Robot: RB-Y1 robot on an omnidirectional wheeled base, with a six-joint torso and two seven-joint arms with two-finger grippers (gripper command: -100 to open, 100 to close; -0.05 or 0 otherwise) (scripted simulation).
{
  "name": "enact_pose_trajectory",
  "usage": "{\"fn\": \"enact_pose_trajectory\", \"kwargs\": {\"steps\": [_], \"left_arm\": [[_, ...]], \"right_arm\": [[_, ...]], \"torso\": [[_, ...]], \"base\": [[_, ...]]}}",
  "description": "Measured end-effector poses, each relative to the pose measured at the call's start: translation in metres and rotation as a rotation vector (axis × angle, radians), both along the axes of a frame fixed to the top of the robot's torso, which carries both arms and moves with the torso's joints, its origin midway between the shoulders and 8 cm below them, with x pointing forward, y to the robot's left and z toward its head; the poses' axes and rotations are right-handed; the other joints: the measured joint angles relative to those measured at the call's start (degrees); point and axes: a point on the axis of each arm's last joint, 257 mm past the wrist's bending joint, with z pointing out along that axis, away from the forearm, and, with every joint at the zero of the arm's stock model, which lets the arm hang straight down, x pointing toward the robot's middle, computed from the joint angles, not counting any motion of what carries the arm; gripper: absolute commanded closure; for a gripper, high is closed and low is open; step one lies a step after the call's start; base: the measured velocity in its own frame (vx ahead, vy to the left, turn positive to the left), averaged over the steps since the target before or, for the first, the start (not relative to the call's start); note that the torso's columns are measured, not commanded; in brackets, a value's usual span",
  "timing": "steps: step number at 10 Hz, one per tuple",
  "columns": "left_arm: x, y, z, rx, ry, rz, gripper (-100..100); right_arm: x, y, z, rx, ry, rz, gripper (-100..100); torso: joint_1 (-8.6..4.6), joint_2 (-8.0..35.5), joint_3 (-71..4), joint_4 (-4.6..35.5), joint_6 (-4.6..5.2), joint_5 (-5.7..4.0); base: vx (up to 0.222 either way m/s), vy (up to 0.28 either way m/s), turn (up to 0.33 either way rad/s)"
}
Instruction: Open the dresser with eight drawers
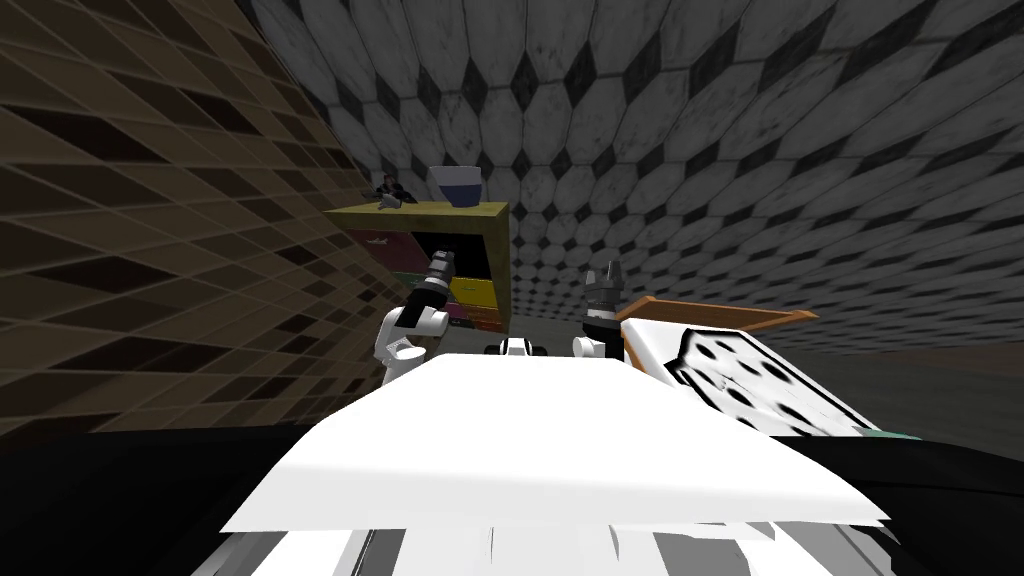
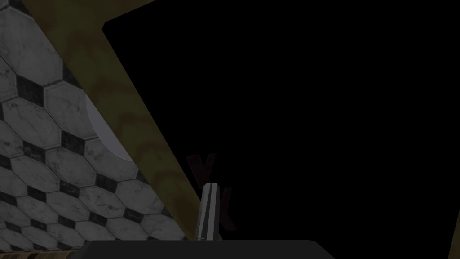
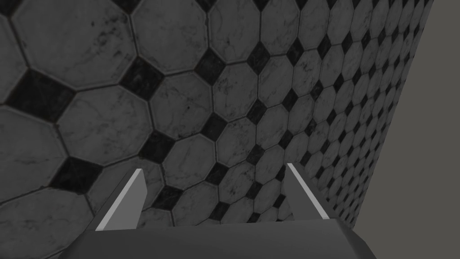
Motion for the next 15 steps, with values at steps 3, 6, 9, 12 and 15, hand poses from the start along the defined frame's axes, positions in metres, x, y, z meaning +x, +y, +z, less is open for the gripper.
{"fn": "enact_pose_trajectory", "kwargs": {"steps": [3, 6, 9, 12, 15], "left_arm": [[-0.009, -0.017, -0.003, -0.001, -0.002, -0.042, -100], [-0.008, -0.017, -0.016, -0.022, 0.048, -0.047, -100], [-0.015, -0.024, -0.008, -0.034, 0.058, -0.063, -100], [-0.017, -0.026, -0.018, -0.046, 0.106, -0.069, -100], [-0.025, -0.031, -0.016, -0.052, 0.125, -0.081, -100]], "right_arm": [[0.0, 0.0, 0.0, 0.0, 0.0, 0.0, 0], [0.0, 0.0, 0.0, 0.0, 0.0, 0.0, 0], [0.0, 0.0, 0.0, 0.0, 0.0, 0.0, 0], [0.0, 0.0, 0.0, 0.0, 0.0, 0.0, 0], [0.0, 0.0, 0.0, 0.0, 0.0, 0.0, 0]], "torso": [[0.14, 0.26, 0.16, 0.08, 0.04, 0.04], [0.16, 0.19, 0.12, 0.06, 0.01, 0.05], [0.02, 0.19, 0.12, 0.06, 0.01, 0.0], [0.13, 0.18, 0.11, 0.05, 0.01, 0.04], [0.06, 0.16, 0.1, 0.04, 0.01, 0.02]], "base": [[0.035, 0.004, 0.033], [0.036, 0.059, -0.035], [0.032, 0.042, -0.028], [0.032, 0.051, -0.03], [0.02, 0.03, -0.013]]}}
